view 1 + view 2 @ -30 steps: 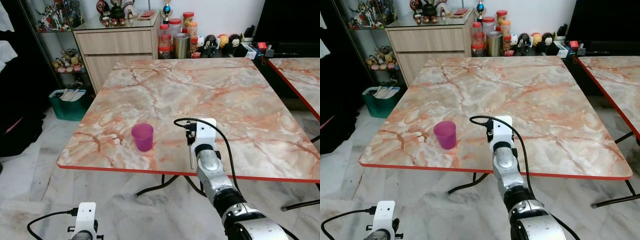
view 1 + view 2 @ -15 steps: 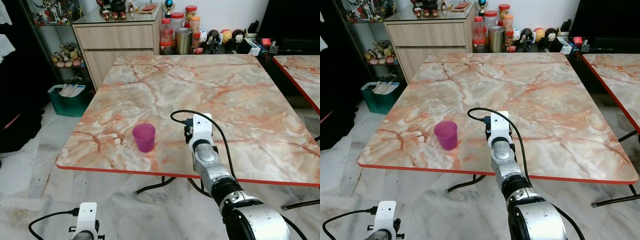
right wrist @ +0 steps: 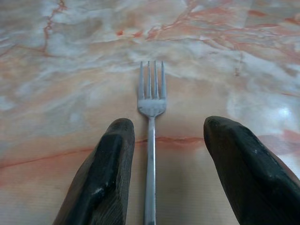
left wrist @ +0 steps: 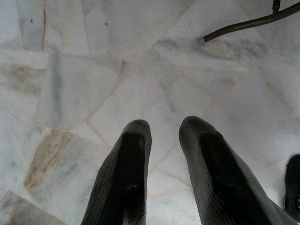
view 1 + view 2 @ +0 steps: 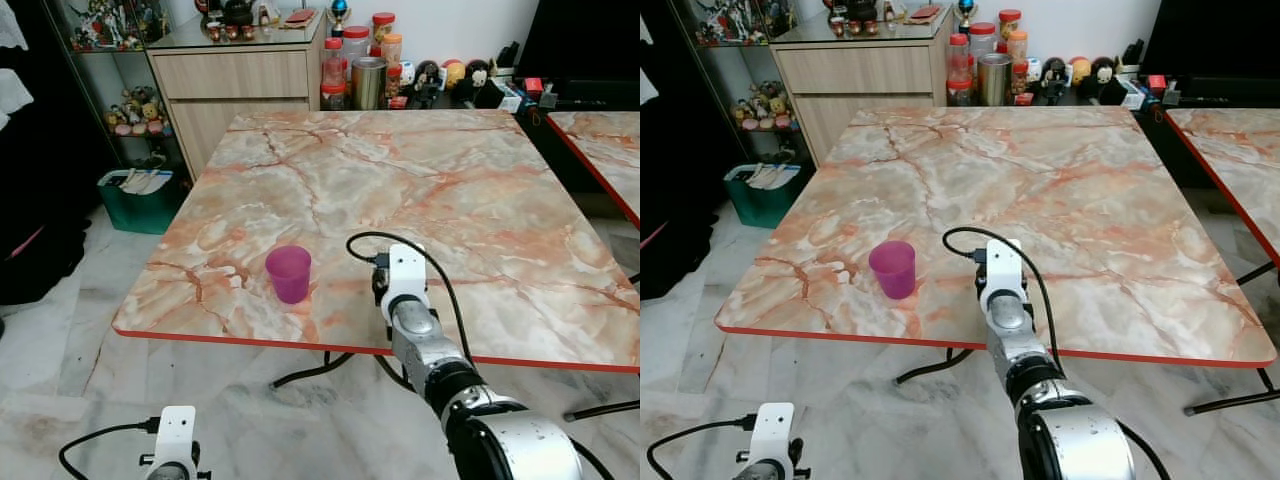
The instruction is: Setting the table
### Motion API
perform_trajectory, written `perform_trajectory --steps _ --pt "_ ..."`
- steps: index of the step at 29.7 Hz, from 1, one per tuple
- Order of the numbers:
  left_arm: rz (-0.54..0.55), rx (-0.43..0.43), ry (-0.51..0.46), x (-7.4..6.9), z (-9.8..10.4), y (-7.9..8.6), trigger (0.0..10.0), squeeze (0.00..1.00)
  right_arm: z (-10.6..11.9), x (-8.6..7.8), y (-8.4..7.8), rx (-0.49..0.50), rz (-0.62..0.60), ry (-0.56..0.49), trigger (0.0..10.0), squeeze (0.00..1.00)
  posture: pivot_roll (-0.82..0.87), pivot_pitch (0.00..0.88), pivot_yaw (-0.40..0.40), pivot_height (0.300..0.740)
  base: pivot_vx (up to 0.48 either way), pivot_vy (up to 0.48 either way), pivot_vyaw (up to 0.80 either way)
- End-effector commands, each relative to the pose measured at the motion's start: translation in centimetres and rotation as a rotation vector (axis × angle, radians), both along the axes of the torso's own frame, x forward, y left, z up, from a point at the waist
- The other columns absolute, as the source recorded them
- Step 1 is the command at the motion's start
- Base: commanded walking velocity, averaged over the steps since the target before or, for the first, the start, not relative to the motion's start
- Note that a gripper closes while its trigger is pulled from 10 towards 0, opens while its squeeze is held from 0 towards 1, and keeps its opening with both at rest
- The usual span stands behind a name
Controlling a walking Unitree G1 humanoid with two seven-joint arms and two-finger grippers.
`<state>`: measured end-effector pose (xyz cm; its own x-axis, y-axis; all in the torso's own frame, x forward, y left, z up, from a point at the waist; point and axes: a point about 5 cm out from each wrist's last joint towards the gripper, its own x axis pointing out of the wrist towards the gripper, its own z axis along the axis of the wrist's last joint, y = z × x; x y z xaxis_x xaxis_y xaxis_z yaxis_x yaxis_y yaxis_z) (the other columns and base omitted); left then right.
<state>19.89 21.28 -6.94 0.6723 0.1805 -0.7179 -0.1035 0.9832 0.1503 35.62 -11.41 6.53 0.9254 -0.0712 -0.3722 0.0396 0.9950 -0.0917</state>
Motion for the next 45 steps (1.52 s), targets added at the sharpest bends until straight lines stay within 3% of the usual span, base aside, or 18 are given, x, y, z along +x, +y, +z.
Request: perform_trajectory --steps 1,9,22,45 --pt "0.001 -0.003 0.028 -0.5 -0.3 0.0 10.0 0.00 -0.2 -0.1 0.0 0.010 -0.002 0.018 10.0 0.00 0.03 0.000 0.034 0.740 0.000 0.000 0.00" --pt "0.000 -0.006 0.032 -0.6 -0.4 -0.2 10.0 0.00 -1.3 -0.7 0.0 0.039 0.013 0.071 10.0 0.00 0.03 0.000 0.032 0.740 0.000 0.000 0.00" --pt "0.007 0.001 0.030 -0.6 -0.4 0.0 10.0 0.00 -0.8 -0.4 0.6 0.082 0.047 0.038 10.0 0.00 0.04 0.000 0.031 0.740 0.000 0.000 0.00" --pt "0.002 -0.028 0.066 -1.2 -0.9 -0.6 10.0 0.00 -1.7 -1.0 0.3 0.036 0.045 0.099 9.8 0.00 0.04 0.000 0.013 0.740 0.000 0.000 0.00"
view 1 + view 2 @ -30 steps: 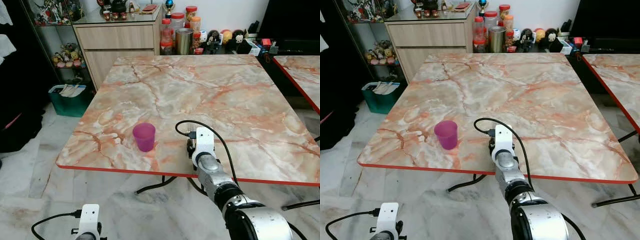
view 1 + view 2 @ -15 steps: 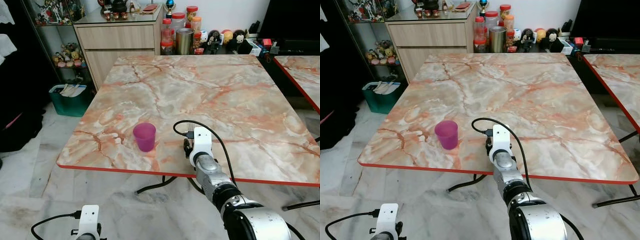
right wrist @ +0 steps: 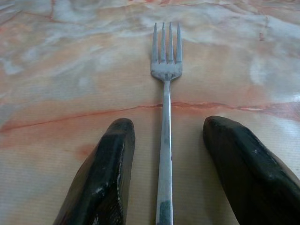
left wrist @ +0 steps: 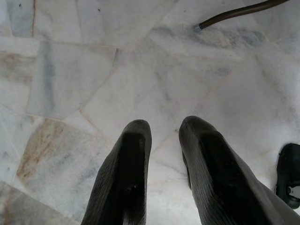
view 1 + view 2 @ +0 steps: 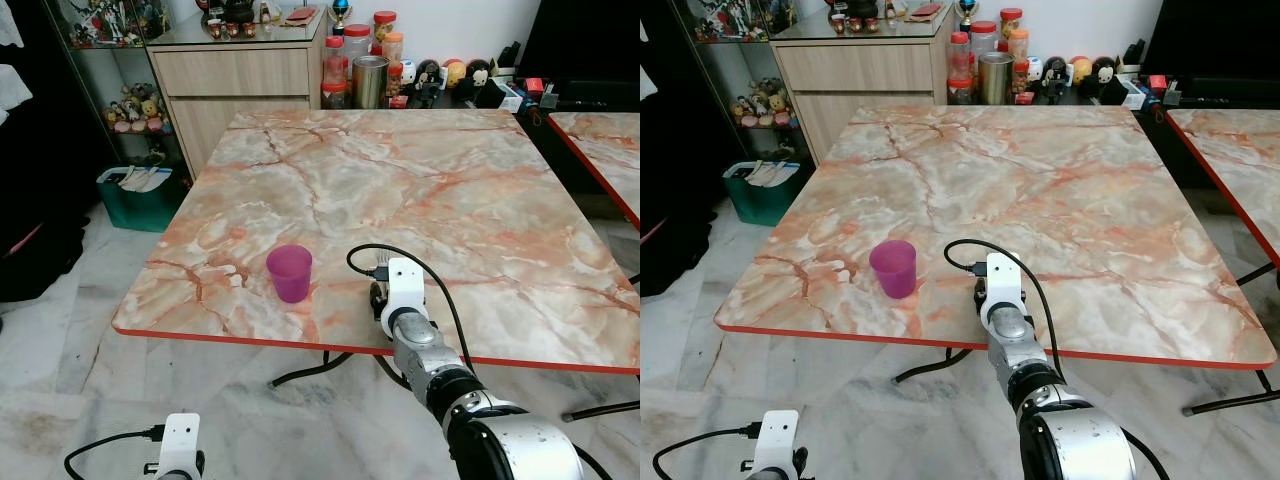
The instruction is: Setting the table
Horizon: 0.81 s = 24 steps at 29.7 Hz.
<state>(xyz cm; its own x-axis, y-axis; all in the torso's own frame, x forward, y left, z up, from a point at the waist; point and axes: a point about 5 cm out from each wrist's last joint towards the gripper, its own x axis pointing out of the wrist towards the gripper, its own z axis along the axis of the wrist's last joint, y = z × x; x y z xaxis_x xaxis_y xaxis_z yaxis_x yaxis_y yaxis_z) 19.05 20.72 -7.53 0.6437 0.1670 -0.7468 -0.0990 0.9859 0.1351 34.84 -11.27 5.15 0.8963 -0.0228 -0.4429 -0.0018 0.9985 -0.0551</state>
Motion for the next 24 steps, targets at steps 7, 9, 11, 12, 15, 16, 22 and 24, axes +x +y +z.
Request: perform_trajectory --steps 7,9,11,12,15,16,22,24 --pt "-0.006 -0.017 0.035 -0.36 -0.32 -0.28 10.0 0.00 -0.07 -0.06 0.51 0.011 0.018 0.011 0.0 0.00 0.04 0.000 0.012 0.740 0.000 0.000 0.00" --pt "-0.007 -0.019 0.033 -0.24 -0.27 -0.35 10.0 0.00 0.02 0.01 0.49 0.012 0.019 0.008 0.0 0.00 0.04 0.000 0.011 0.740 0.000 0.000 0.00" --pt "-0.007 -0.020 0.032 -0.22 -0.26 -0.38 10.0 0.00 0.08 0.05 0.46 0.011 0.020 0.005 0.0 0.00 0.04 0.000 0.010 0.740 0.000 0.000 0.00" --pt "-0.007 -0.021 0.033 -0.21 -0.26 -0.38 10.0 0.00 0.10 0.06 0.45 0.011 0.020 0.004 0.0 0.00 0.04 0.000 0.010 0.740 0.000 0.000 0.00" --pt "-0.006 -0.025 0.035 -0.25 -0.29 -0.42 10.0 0.00 0.20 0.14 0.33 0.008 0.021 0.000 0.0 0.00 0.04 0.000 0.010 0.740 0.000 0.000 0.00" --pt "-0.006 -0.025 0.035 -0.25 -0.29 -0.42 10.0 0.00 0.20 0.14 0.33 0.008 0.021 0.000 0.0 0.00 0.04 0.000 0.010 0.740 0.000 0.000 0.00" --pt "-0.007 -0.027 0.039 -0.34 -0.34 -0.43 10.0 0.00 0.24 0.18 0.21 0.005 0.018 -0.003 0.0 0.00 0.04 0.000 0.010 0.740 0.000 0.000 0.00" --pt "-0.007 -0.027 0.038 -0.30 -0.32 -0.40 10.0 0.00 0.25 0.18 0.25 0.006 0.018 -0.004 0.0 0.00 0.04 0.000 0.012 0.740 0.000 0.000 0.00"
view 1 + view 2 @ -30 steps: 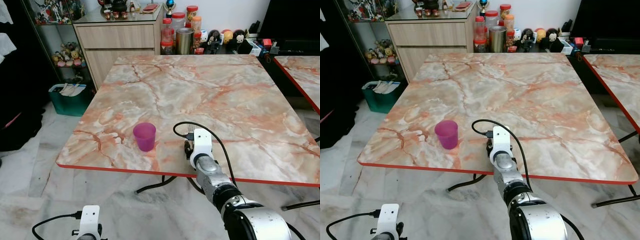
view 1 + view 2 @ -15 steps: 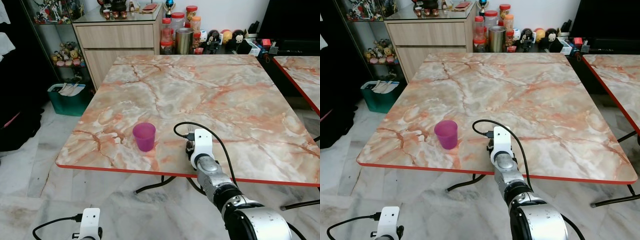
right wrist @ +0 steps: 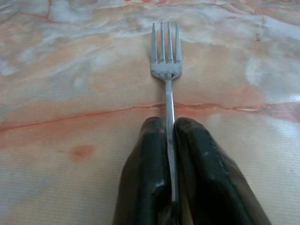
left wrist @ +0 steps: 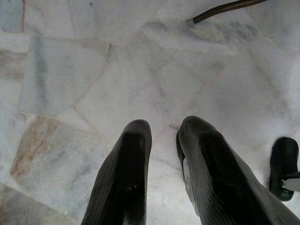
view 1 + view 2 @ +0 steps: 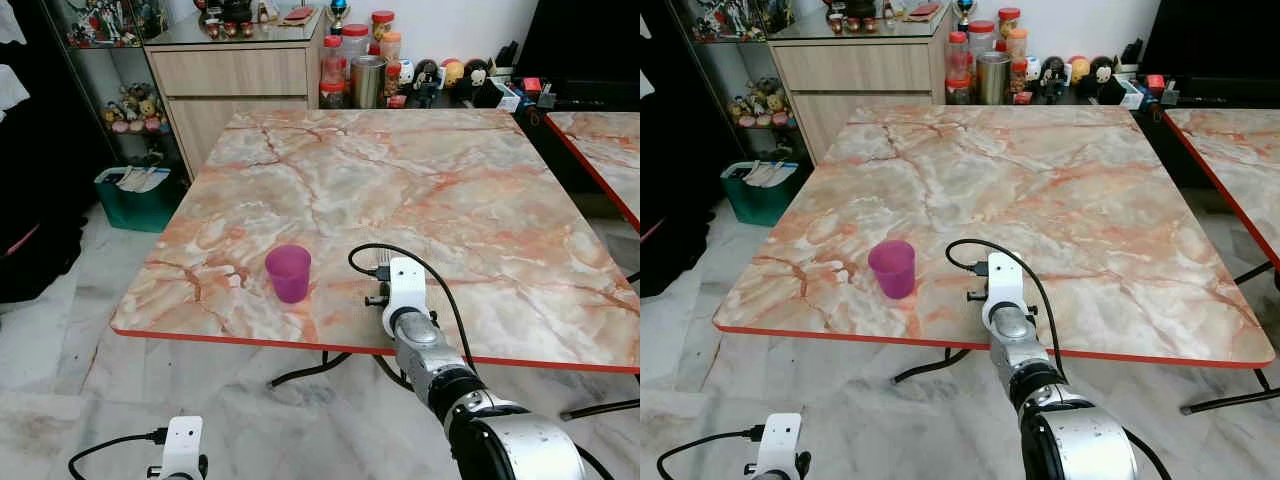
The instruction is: Setting the table
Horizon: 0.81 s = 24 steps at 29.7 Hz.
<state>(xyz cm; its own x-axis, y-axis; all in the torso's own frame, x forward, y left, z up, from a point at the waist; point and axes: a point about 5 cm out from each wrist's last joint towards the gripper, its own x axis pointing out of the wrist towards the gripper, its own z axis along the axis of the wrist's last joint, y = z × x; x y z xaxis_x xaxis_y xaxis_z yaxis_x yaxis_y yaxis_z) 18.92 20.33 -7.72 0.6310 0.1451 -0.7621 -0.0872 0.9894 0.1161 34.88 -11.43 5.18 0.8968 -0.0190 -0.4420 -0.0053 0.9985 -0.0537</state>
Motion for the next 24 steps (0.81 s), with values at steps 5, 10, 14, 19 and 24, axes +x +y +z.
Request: perform_trajectory --steps 5,10,14,19,24 --pt "0.002 -0.004 0.014 0.0 0.0 0.1 10.0 0.00 0.3 0.2 0.6 0.003 0.022 -0.009 0.0 0.00 0.04 0.000 0.012 0.740 0.000 0.000 0.00" --pt "0.004 -0.003 0.013 0.1 0.0 0.1 10.0 0.00 0.7 0.4 0.6 0.000 0.015 -0.037 0.0 0.00 0.05 0.000 0.013 0.740 0.000 0.000 0.00" --pt "0.007 0.000 0.011 0.1 0.0 0.2 10.0 0.00 1.8 0.9 0.6 -0.005 0.013 -0.113 1.3 0.00 0.04 0.000 0.013 0.740 0.000 0.000 0.00" --pt "0.014 0.016 0.000 0.3 0.2 0.3 10.0 0.00 3.5 1.6 0.6 -0.014 0.014 -0.244 10.0 0.00 0.04 0.000 0.014 0.740 0.000 0.000 0.00" --pt "0.012 0.033 -0.007 0.4 0.3 0.5 10.0 0.00 4.4 1.6 0.4 -0.015 0.009 -0.354 10.0 0.00 0.04 0.000 0.014 0.740 0.000 0.000 0.00"
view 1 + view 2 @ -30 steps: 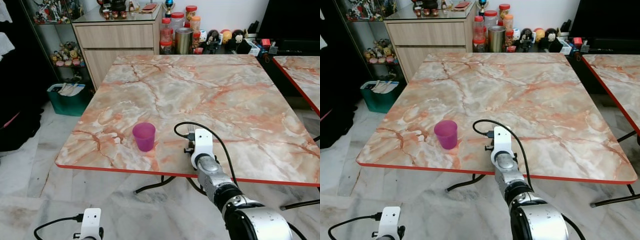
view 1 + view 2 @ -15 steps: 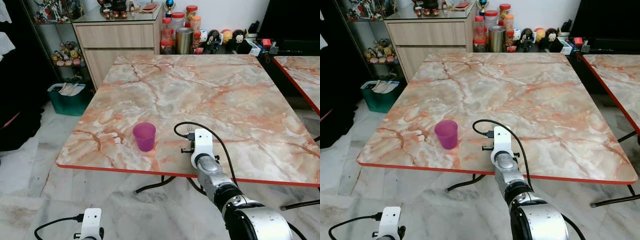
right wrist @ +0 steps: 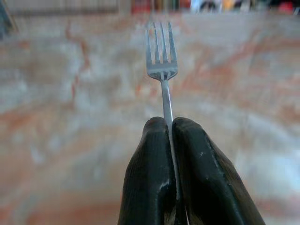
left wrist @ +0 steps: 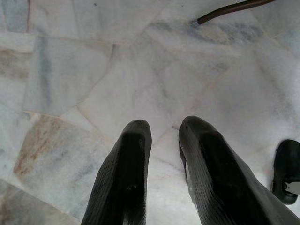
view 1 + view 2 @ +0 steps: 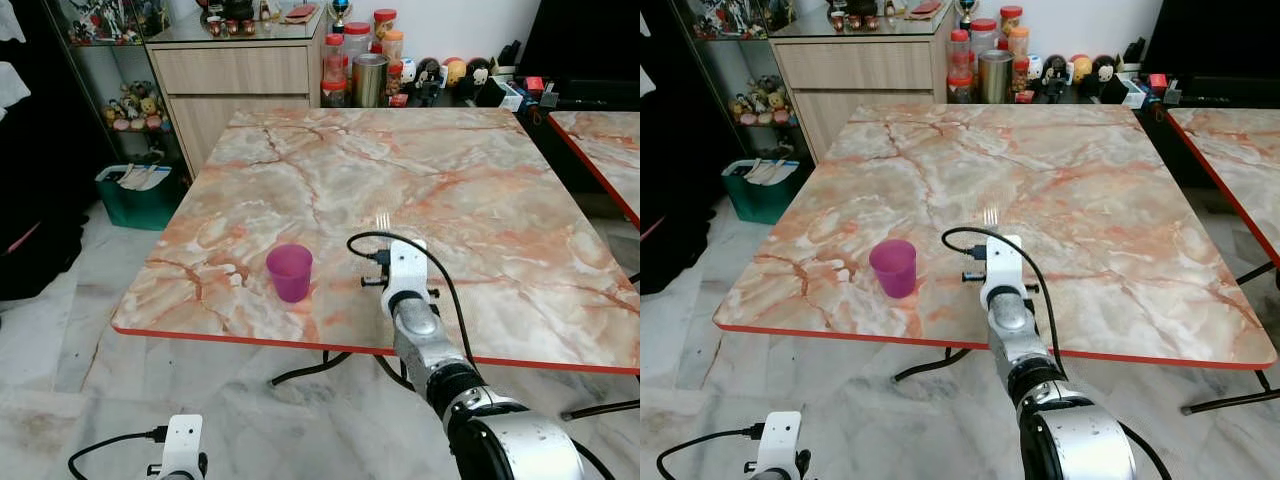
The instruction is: Setting the table
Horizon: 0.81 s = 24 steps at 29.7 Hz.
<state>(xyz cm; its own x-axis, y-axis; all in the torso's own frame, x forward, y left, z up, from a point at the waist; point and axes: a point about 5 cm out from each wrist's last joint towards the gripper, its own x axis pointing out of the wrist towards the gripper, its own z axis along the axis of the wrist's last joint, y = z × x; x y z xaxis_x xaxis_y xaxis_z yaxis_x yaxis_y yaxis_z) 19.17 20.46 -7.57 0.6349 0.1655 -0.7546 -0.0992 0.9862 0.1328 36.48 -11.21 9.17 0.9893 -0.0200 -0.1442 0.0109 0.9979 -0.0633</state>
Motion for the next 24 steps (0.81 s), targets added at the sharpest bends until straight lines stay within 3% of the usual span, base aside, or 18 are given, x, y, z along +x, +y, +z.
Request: perform_trajectory --steps 1,8,24 --pt "-0.004 0.023 0.002 0.1 0.1 0.4 10.0 0.00 0.6 0.0 0.1 -0.004 0.006 -0.058 10.0 0.00 0.04 0.000 0.014 0.740 0.000 0.000 0.00" --pt "-0.001 0.042 0.018 -0.3 -0.1 0.5 10.0 0.00 1.4 -0.2 0.2 -0.011 0.028 -0.165 10.0 0.00 0.02 0.000 0.023 0.740 0.000 -0.174 0.00" --pt "-0.001 0.056 0.027 -0.2 -0.1 0.6 10.0 0.00 2.7 0.1 0.5 -0.004 0.028 -0.228 10.0 0.00 0.02 0.000 0.022 0.740 0.000 -0.331 0.00"
